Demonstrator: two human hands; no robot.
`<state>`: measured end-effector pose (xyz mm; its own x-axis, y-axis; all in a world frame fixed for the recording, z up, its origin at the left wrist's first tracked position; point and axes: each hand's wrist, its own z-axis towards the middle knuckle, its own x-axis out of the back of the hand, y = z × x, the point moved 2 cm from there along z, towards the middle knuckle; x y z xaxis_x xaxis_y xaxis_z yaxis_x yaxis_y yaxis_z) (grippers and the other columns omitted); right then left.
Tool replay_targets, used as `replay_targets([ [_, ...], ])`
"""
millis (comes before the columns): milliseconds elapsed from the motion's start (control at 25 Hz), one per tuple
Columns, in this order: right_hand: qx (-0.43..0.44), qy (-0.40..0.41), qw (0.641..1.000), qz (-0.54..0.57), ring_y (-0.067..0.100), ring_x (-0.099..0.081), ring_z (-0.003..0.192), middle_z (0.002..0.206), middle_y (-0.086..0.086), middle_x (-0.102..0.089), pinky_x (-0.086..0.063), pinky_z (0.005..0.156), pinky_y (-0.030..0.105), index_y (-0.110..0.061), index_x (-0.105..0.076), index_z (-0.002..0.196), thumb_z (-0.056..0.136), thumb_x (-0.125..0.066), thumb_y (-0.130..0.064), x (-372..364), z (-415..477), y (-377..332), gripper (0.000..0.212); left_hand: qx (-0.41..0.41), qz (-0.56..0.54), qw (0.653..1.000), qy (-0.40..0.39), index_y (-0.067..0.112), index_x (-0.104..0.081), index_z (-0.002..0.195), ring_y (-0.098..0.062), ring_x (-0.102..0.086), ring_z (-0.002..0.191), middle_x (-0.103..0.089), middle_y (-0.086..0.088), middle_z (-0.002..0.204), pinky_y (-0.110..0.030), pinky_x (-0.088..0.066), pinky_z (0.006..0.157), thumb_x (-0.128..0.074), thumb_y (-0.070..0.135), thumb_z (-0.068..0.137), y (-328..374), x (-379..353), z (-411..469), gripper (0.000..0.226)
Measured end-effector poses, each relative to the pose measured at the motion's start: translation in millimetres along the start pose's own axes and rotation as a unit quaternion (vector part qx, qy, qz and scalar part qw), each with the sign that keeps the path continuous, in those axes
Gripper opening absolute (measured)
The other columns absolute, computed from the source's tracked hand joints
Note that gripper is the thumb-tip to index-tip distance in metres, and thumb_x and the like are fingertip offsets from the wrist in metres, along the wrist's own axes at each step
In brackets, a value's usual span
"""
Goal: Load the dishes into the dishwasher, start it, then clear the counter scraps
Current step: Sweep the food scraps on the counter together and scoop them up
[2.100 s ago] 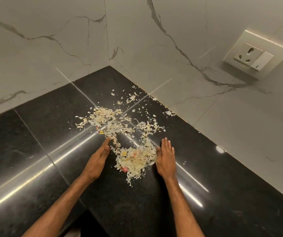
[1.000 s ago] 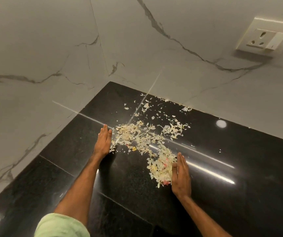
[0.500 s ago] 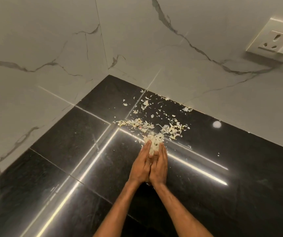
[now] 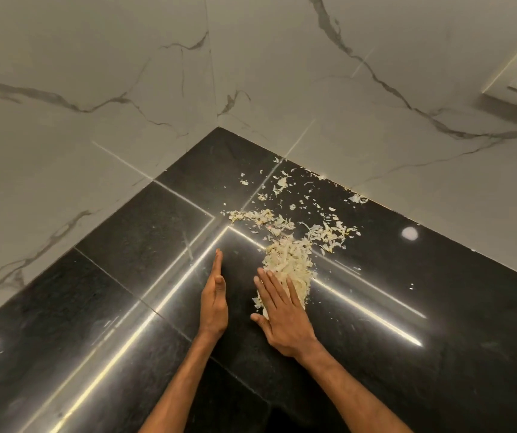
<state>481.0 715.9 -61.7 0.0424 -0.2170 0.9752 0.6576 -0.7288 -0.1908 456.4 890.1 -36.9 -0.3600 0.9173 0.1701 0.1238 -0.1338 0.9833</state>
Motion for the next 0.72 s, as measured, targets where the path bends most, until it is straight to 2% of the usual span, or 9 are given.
replay_targets([
  [80, 0.038, -0.029, 0.997, -0.06, 0.02, 0.002, 0.154, 0.167, 0.004, 0.007, -0.007, 0.12, 0.05, -0.015, -0.008, 0.159, 0.104, -0.032, -0.049, 8.6, 27.4, 10.2, 0.07, -0.004, 0.011, 1.0, 0.013, 0.031, -0.022, 0.156, 0.004, -0.017, 0.147, -0.019, 0.019, 0.161, -0.017, -0.016, 0.118, -0.02, 0.068, 0.096, -1.5, 16.9, 8.6, 0.07],
  [160, 0.057, -0.045, 0.991, -0.115, 0.022, 0.004, 0.153, 0.166, 0.006, 0.01, -0.002, 0.122, 0.05, -0.013, -0.011, 0.158, 0.105, -0.025, -0.05, 20.9, 52.3, 21.2, 0.067, -0.01, 0.028, 0.999, 0.039, 0.027, -0.022, 0.156, 0.001, -0.017, 0.148, -0.018, 0.015, 0.162, -0.012, -0.015, 0.116, -0.022, 0.057, 0.1, -5.2, 41.1, 19.3, 0.064],
  [280, 0.126, -0.073, 0.984, -0.107, 0.022, 0.004, 0.153, 0.166, 0.007, 0.003, 0.007, 0.122, 0.049, -0.013, -0.009, 0.158, 0.105, -0.02, -0.054, 20.9, 75.5, -11.0, 0.069, -0.036, 0.031, 0.993, 0.106, 0.016, -0.024, 0.156, -0.003, -0.019, 0.149, -0.021, 0.007, 0.163, -0.01, -0.017, 0.116, -0.026, 0.039, 0.103, -14.3, 79.5, 34.0, 0.057],
  [400, 0.149, -0.118, 0.977, -0.093, 0.02, 0.01, 0.153, 0.166, 0.005, 0.002, 0.01, 0.122, 0.048, -0.014, -0.006, 0.158, 0.104, -0.021, -0.055, -7.1, 96.0, -91.3, 0.07, -0.051, -0.01, 0.987, 0.153, 0.015, -0.024, 0.156, -0.003, -0.02, 0.149, -0.022, 0.007, 0.163, -0.013, -0.018, 0.117, -0.026, 0.045, 0.104, -21.6, 98.4, 40.5, 0.06],
  [520, 0.119, -0.149, 0.98, -0.054, 0.017, 0.013, 0.152, 0.166, -0.001, 0.007, 0.01, 0.122, 0.047, -0.017, 0.002, 0.158, 0.104, -0.027, -0.043, -25.9, 123.5, -143.8, 0.067, -0.049, -0.019, 0.988, 0.145, 0.018, -0.023, 0.156, -0.003, -0.019, 0.149, -0.022, 0.01, 0.162, -0.017, -0.017, 0.119, -0.025, 0.048, 0.104, -33.2, 110.9, 49.2, 0.061],
  [640, 0.086, -0.149, 0.985, -0.034, 0.016, 0.008, 0.153, 0.166, -0.005, 0.007, 0.01, 0.122, 0.045, -0.021, 0.002, 0.159, 0.105, -0.023, -0.043, -25.3, 149.7, -137.8, 0.063, -0.062, 0.027, 0.989, 0.133, 0.02, -0.022, 0.157, -0.001, -0.017, 0.149, -0.02, 0.013, 0.163, -0.017, -0.017, 0.12, -0.027, 0.06, 0.101, -39.5, 121.7, 65.5, 0.069],
  [720, 0.055, -0.144, 0.986, -0.067, 0.018, 0.008, 0.153, 0.166, -0.003, 0.008, 0.011, 0.122, 0.046, -0.019, 0.004, 0.158, 0.106, -0.018, -0.048, -22.2, 164.8, -117.0, 0.064, -0.06, 0.112, 0.987, 0.094, 0.022, -0.019, 0.157, 0.002, -0.013, 0.149, -0.014, 0.013, 0.164, -0.017, -0.015, 0.119, -0.023, 0.063, 0.099, -38.5, 119.3, 83.6, 0.071],
])
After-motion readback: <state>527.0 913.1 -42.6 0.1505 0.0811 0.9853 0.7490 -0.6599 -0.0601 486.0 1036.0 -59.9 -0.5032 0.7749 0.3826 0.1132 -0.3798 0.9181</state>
